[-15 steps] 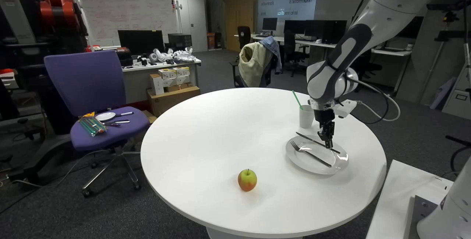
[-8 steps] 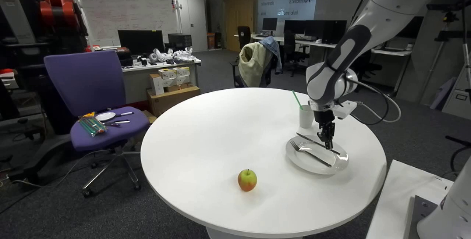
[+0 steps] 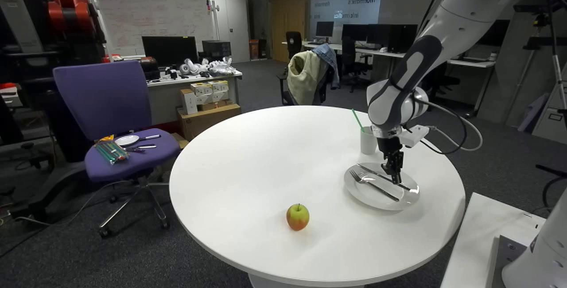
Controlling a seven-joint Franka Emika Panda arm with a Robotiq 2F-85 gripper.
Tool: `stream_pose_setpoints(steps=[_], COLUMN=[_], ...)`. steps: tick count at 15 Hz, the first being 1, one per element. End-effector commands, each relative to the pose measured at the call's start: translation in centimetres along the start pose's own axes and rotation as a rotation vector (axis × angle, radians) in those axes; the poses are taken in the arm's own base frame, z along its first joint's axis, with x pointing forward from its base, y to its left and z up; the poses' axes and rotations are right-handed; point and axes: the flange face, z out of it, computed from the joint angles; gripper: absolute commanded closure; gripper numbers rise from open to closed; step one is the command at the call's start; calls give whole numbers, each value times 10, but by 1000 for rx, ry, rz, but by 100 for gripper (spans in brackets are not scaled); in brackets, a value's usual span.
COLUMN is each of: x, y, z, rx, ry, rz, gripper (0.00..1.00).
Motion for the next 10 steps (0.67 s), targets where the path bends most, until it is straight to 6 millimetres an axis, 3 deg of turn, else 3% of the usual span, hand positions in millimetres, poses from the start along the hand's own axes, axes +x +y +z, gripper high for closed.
stream_pose_setpoints(steps=[1,10], x=[4,7], y=[-2,-9], z=[-1,5], rx=[-9,-13], ry=[0,-14], rz=[20,26], gripper=[97,97])
